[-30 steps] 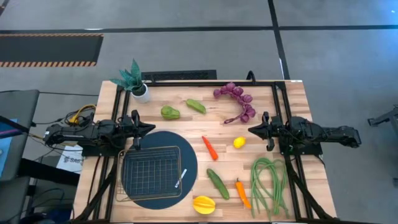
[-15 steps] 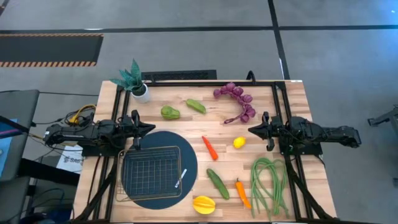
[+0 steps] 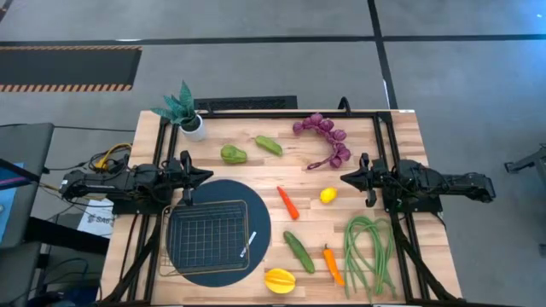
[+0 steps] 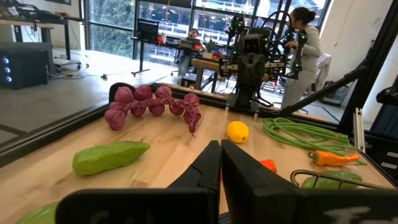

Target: Build produce basket

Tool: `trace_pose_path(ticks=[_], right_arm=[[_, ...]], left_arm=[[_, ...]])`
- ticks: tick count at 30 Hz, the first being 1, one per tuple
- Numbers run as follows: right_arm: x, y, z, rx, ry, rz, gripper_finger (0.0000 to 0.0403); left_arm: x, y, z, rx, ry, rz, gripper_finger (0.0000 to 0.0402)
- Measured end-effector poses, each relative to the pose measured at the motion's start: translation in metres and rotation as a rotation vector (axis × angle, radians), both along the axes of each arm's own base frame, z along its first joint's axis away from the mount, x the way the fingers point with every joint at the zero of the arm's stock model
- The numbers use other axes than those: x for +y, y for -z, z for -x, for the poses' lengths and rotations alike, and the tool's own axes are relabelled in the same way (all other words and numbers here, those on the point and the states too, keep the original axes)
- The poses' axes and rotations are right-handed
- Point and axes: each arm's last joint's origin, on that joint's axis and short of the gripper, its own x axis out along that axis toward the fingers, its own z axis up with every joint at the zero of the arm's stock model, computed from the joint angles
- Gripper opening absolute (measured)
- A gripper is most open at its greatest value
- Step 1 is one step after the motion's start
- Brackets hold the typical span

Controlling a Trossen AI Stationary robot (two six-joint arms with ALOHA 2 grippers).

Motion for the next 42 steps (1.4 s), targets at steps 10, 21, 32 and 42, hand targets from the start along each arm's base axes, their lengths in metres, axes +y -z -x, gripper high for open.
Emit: trace_pose_path(ticks=[10,21,32,42], right_arm=[[0.0,0.0,0.0,0.0,0.0,0.0,0.0033],[0.0,-0.007,0.0,-0.075,0.008,-0.042,0.0033],[-0.008,-0.037,0.008,-0.353,0.171,-0.205,0.0033],[-0.013,-0.058,0.005,-0.045,0.315,-0.504,0.0045]], left_arm=[[0.0,0.0,0.0,0.0,0.0,0.0,0.0],[0.001,-0.003,0.0,-0.092,-0.021,0.246,0.0],[0.005,-0.004,0.002,-0.187,-0.177,0.455,0.0],[0.006,-0.004,0.002,-0.193,-0.201,0.455,0.0]])
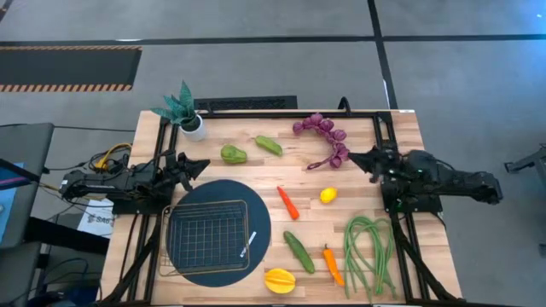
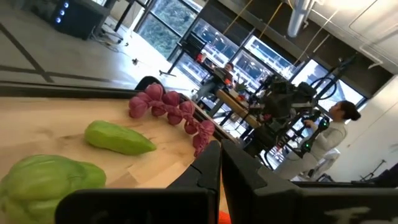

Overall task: Build produce basket
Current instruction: Put the purple garlic into the wire basket

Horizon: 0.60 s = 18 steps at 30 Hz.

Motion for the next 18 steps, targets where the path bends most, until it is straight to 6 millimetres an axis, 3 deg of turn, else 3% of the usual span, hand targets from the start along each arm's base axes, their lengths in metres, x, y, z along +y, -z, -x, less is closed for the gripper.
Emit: trace_pose_path(ticks=[5,11,18], right_arm=[[-0.007,-0.017,-0.021,0.207,0.059,-0.102,0.0079],[-0.029,-0.052,-0.064,0.4,0.128,-0.077,0.0129],[-0.073,-0.051,-0.109,0.855,0.175,-0.262,0.0163]], left_arm=[[0.0,0.0,0.0,0.001,0.0,-0.009,0.0],[0.0,-0.001,0.0,0.007,-0.002,-0.038,0.0],[0.0,-0.006,0.0,-0.014,-0.001,-0.087,0.0]])
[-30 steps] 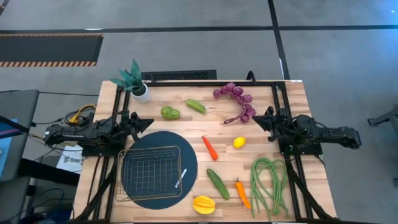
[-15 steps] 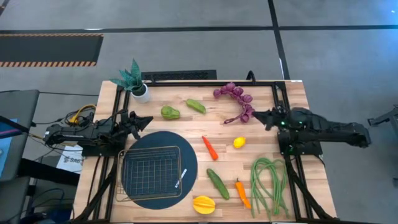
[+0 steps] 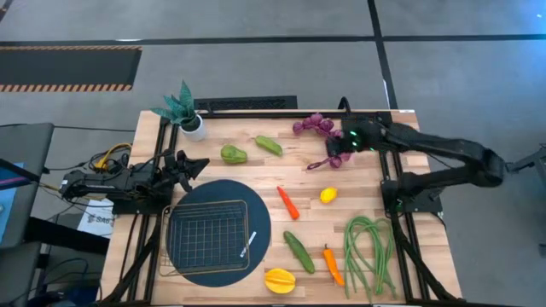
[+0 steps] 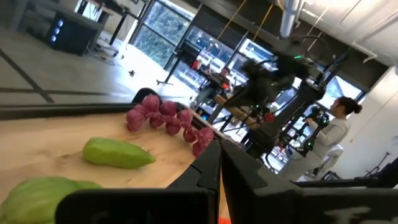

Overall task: Build produce basket
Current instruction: Put the purple garlic into the wire basket

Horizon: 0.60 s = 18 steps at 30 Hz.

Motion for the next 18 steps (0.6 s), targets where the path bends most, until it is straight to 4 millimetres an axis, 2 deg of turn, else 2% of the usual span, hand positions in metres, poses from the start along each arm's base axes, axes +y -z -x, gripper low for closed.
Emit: trace_pose_path(ticks=[3,10,14,18], right_arm=[[-0.016,0.003,-0.022,0.104,-0.034,-0.036,0.0162],[-0.038,-0.005,-0.06,0.148,-0.114,-0.019,0.0149],[-0.041,-0.017,-0.065,0.169,-0.138,-0.004,0.015],[-0.039,-0.025,-0.058,0.234,-0.116,0.003,0.015]], left_arm=[[0.0,-0.002,0.0,-0.018,0.002,-0.017,0.0],[0.0,-0.006,0.001,-0.018,-0.008,-0.09,0.0],[0.0,-0.006,0.001,-0.032,-0.011,-0.069,0.0],[0.0,-0.005,0.001,-0.041,-0.009,-0.019,0.0]])
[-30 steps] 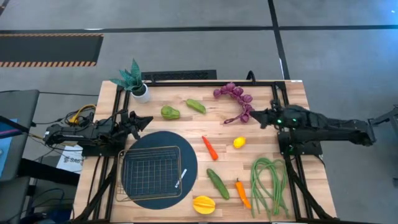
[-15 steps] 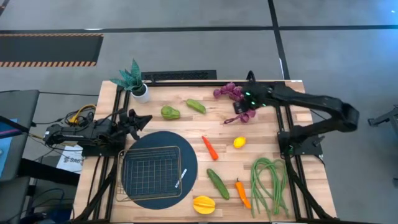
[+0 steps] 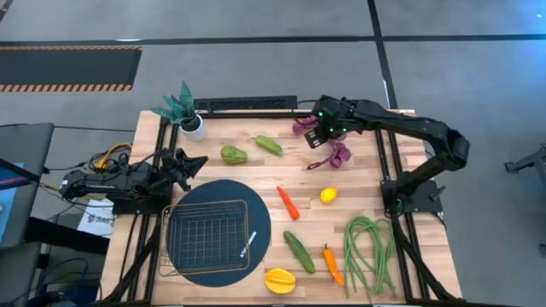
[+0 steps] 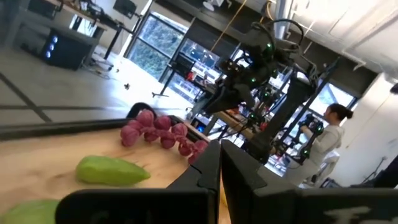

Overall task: Build produce basket
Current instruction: Put the purple garlic into the wire basket

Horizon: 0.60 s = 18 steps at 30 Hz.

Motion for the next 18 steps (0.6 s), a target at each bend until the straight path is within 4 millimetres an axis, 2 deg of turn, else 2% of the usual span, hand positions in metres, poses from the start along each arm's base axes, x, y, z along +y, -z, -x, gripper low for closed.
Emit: trace_pose_path(ticks=[5,9,14,18], right_arm=[[0.005,0.009,0.018,0.14,0.099,-0.07,0.0157],[0.008,0.021,0.021,0.187,0.127,-0.091,0.0176],[0.007,0.03,0.025,0.215,0.148,-0.091,0.0193],[0.004,0.041,0.027,0.22,0.173,-0.085,0.0195]], left_arm=[[-0.002,0.004,-0.001,0.031,0.06,0.014,0.0007],[-0.003,0.003,-0.002,0.014,0.129,0.025,0.0039],[-0.003,0.002,-0.001,-0.019,0.114,0.099,0.0086],[-0.002,-0.002,0.0,-0.009,0.102,0.081,0.0101]])
